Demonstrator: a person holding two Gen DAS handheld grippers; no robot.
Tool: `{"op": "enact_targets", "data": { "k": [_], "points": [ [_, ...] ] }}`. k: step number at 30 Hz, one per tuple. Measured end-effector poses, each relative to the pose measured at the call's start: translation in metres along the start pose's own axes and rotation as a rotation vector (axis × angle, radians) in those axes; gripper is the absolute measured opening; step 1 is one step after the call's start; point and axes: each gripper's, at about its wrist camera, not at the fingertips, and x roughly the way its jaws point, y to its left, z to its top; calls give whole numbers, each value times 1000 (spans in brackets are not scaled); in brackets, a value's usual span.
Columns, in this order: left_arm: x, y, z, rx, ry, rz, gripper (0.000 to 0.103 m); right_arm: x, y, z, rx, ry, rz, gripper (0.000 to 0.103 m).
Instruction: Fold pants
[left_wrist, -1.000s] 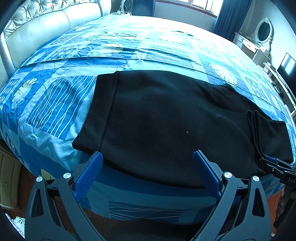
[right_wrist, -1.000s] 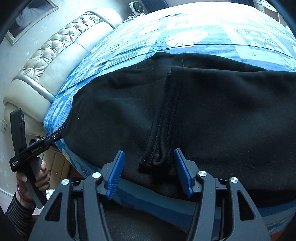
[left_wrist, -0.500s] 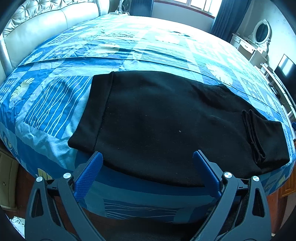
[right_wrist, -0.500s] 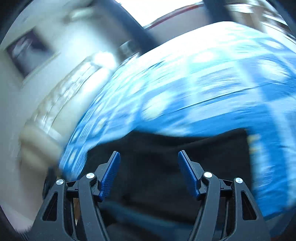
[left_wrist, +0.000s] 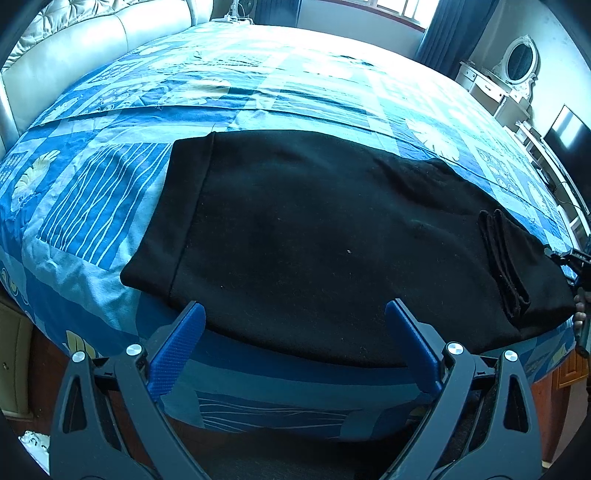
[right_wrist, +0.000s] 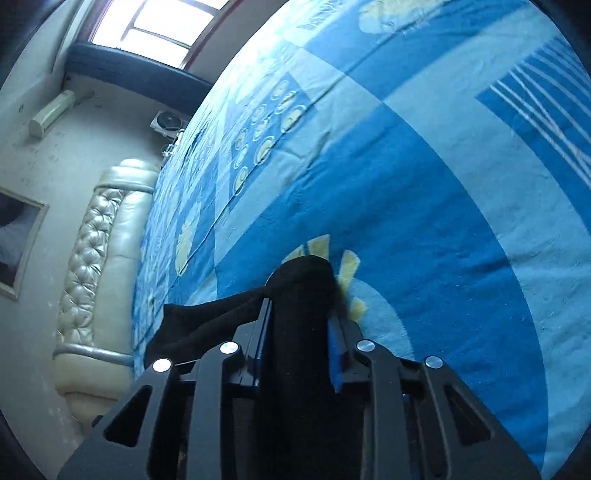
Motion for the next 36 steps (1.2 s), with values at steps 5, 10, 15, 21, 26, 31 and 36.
{"op": "enact_targets", "data": {
  "k": [5, 10, 15, 21, 26, 31, 36],
  "points": [
    [3, 2, -1, -9, 11, -2, 98, -9, -4, -6, 37, -3, 68, 32],
    [1, 2, -1, -4, 4, 2, 98, -35, -18, -29, 84, -7, 157, 41],
    [2, 3, -1, -12, 8, -2, 98, -56, -35, -67, 122, 21, 234, 44],
    [1, 2, -2, -8, 7, 2, 98, -49, -35, -82, 60, 25, 111, 26],
    [1, 4, -1, -7, 3, 8, 98, -50, -32, -83, 65, 4, 101, 26],
    [-3, 11, 2, -27, -8, 8, 98, -86, 8, -76, -16, -143, -71, 31],
    [-4, 15, 5, -50, -19, 6, 98, -68, 74, -85, -109, -118, 61, 31]
  ]
}}
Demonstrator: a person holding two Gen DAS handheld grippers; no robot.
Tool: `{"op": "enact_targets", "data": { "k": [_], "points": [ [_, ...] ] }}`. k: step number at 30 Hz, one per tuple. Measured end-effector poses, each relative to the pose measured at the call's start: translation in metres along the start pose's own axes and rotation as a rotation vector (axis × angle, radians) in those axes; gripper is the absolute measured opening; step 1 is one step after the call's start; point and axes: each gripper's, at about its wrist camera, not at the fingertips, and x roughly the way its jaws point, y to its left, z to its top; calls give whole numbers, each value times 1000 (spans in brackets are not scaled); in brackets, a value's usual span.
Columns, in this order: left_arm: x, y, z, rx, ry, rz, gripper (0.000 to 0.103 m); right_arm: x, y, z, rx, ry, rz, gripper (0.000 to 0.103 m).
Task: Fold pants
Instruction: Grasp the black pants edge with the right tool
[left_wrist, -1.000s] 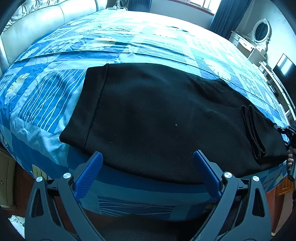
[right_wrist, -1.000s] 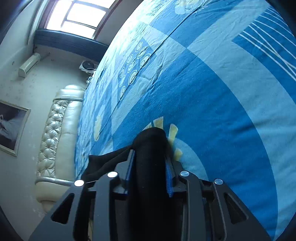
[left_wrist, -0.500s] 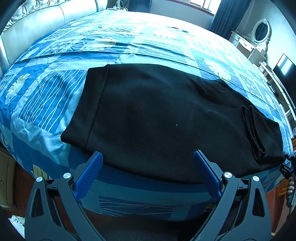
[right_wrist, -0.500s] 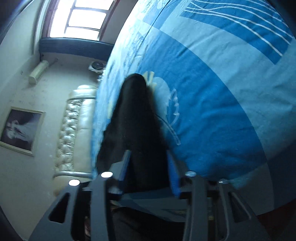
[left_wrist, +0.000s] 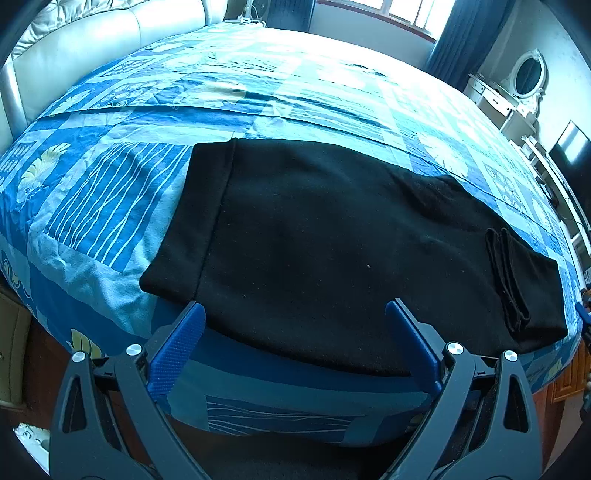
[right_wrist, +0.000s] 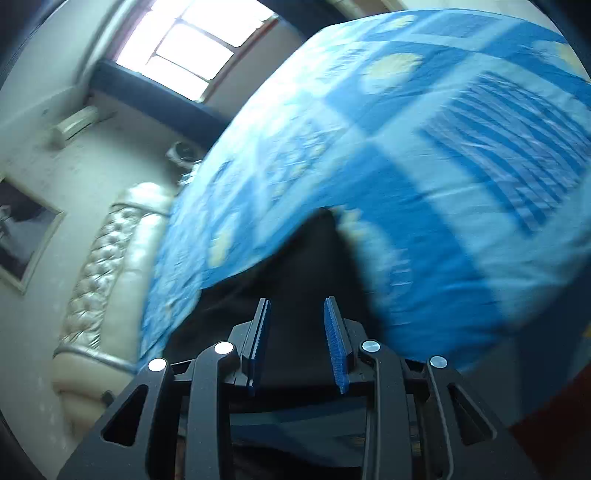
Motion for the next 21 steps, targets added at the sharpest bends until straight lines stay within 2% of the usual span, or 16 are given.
{"op": "enact_targets", "data": {
  "k": [4, 9, 13, 17, 19, 21],
  "points": [
    [-2, 3, 1, 0, -4, 5, 98, 72, 41, -26, -33, 186, 126, 31],
    [-7, 15, 6, -38, -20, 9, 98, 141, 72, -61, -29, 329, 196, 31],
    [-8, 29, 11, -76, -24, 13, 98, 161, 82, -76, -56, 377, 186, 31],
    [-10, 45, 19, -109, -31, 3, 98, 169, 80, -80, -76, 390, 141, 18],
    [-12, 57, 25, -126, -36, -12, 98, 161, 76, -76, -58, 386, 161, 19],
    [-12, 77, 33, -152, -42, -37, 98, 154, 78, -75, -77, 378, 169, 26]
  ]
}}
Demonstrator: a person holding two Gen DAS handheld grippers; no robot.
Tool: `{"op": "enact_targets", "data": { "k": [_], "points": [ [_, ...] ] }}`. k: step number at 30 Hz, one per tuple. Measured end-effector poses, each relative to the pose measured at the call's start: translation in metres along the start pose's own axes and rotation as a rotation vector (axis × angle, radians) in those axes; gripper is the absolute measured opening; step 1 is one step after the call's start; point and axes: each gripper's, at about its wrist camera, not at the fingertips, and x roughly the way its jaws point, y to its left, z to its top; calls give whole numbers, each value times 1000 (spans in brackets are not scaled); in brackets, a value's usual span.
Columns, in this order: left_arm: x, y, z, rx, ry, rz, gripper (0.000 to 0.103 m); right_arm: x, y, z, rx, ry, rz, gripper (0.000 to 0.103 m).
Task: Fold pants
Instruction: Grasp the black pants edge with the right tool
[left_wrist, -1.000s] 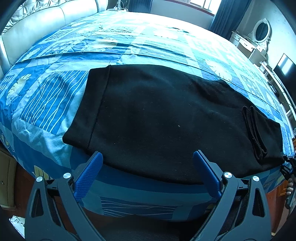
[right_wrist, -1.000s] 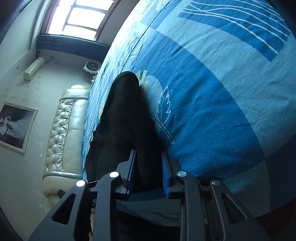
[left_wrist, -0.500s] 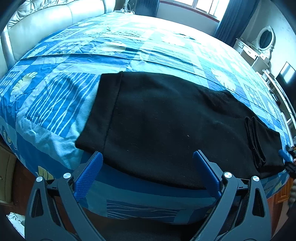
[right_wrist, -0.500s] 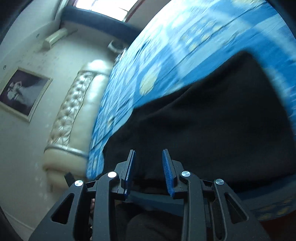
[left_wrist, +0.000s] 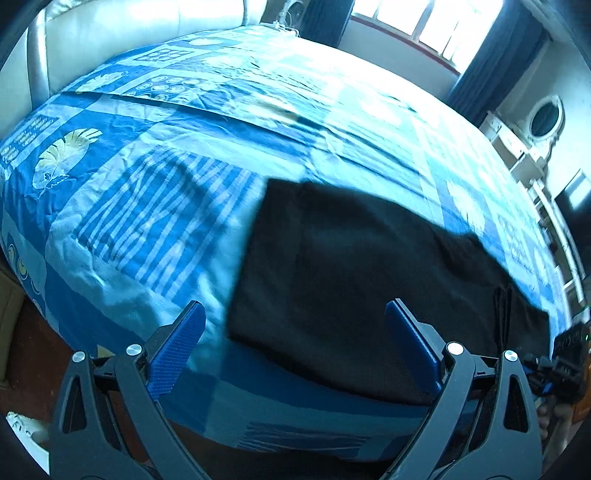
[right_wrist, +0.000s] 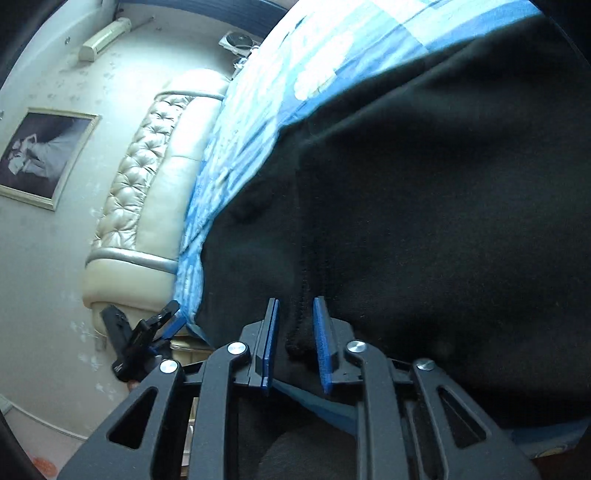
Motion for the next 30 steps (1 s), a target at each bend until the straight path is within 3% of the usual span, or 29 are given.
{"op": "enact_targets", "data": {
  "k": [4, 6, 12, 15, 19, 27, 30],
  "points": [
    [15, 38, 21, -53, 22, -71, 98, -4, 13, -5, -75, 1, -38, 38],
    [32, 53, 33, -67, 53, -128, 98, -7, 11, -7, -79, -2, -22, 53],
    [73, 67, 71, -144, 88, -273, 98, -3, 14, -7, -92, -31, 4, 63],
    [97, 61, 86, -151, 130, -320, 98, -6, 9, -6, -78, -46, 25, 66],
    [114, 53, 91, -92, 144, -316, 98, -6, 6, -5, -69, -52, 30, 67],
    [100, 48, 67, -57, 133, -468, 97, -3, 9, -7, -117, -36, 19, 71],
    [99, 39, 54, -52, 146, -482, 97, -5, 9, -6, -97, -37, 31, 71]
  ]
}}
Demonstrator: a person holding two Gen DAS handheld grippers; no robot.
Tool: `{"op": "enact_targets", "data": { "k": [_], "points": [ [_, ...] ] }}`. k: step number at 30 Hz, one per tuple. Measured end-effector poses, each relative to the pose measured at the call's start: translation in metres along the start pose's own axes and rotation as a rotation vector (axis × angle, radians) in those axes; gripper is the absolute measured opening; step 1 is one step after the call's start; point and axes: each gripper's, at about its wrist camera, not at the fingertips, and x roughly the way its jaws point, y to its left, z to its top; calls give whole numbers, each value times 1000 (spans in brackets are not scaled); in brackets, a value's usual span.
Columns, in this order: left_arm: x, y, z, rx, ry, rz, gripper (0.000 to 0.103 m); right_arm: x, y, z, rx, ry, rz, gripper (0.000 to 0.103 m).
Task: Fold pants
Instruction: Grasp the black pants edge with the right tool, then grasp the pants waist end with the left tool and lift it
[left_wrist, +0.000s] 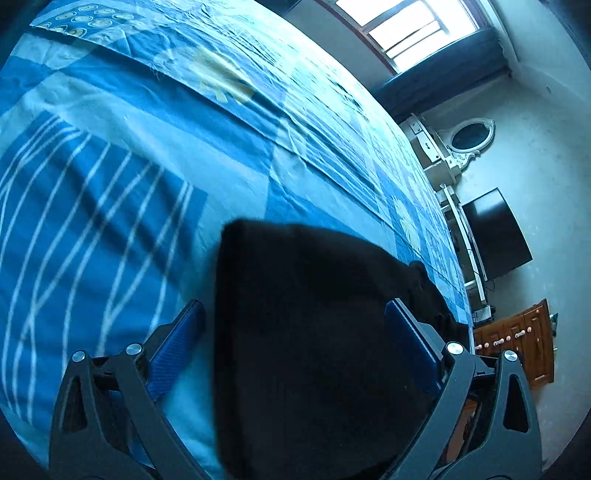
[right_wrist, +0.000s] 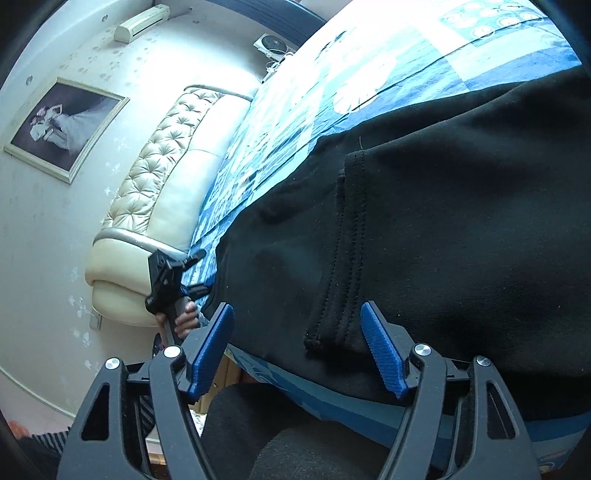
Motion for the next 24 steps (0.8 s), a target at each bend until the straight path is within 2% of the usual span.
{"op": "enact_targets", "data": {
  "k": [8, 12, 14, 16, 17, 19, 20, 22, 24],
  "points": [
    [-6, -16, -37, -23, 71, -82, 97, 1, 0, -1, -3, 1, -3, 72],
    [-10, -15, -48, -92, 68, -132, 97, 0, 0, -1, -1, 2, -1, 72],
    [-7, -13, -45, -133, 61, -133, 94, 0, 1, -1, -4, 1, -5, 72],
    [-3, -10, -43, -161, 68, -105, 73, 0, 2, -1, -3, 0, -10, 72],
    [-1, -9, -43, -169, 73, -95, 67, 0, 2, -1, -2, -1, -11, 72],
    [2, -9, -41, -177, 92, -63, 41, -1, 3, -2, 1, -4, -13, 72],
    [4, -8, -41, -180, 107, -41, 33, -1, 2, -2, 2, -5, -15, 72],
    [3, -8, -40, -205, 116, -51, 21, -2, 2, -2, 4, -9, -17, 72],
    [3, -13, -36, -207, 111, -41, 19, -3, 3, -2, 3, -12, -25, 72]
  ]
}}
